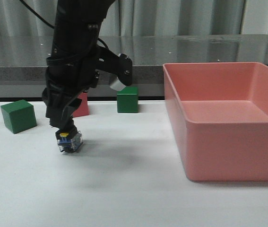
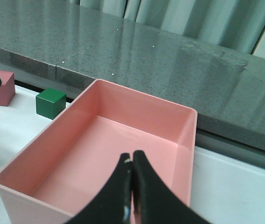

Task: Place and stand button with both arms
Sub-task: 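Lower the button upright onto the table with the left gripper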

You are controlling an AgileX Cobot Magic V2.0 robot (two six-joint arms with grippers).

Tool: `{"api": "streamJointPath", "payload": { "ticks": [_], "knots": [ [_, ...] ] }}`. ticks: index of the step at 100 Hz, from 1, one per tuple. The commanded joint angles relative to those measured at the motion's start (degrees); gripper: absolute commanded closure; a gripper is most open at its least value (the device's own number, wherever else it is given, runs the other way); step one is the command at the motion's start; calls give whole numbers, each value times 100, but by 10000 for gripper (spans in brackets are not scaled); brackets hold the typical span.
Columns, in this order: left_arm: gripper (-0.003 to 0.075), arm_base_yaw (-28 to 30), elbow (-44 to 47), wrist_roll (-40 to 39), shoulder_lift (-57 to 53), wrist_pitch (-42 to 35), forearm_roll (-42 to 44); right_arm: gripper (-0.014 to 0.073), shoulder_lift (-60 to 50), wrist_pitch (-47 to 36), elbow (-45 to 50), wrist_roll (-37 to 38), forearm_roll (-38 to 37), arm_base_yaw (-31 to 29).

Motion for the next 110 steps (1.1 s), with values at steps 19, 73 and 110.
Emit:
{"api": "streamJointPath", "payload": {
  "ticks": [19,73,110],
  "knots": [
    [740,-36,-124,-66,-22,204,292,670,15,-516,-152,-5,20,-27],
    [547,-36,-172,-375,32,362,401,670,15,-559,-152,-5,20,-27],
    [255,-36,-172,-375,-86,405,373,670,15,-565,-152,-5,20,-27]
  ]
}}
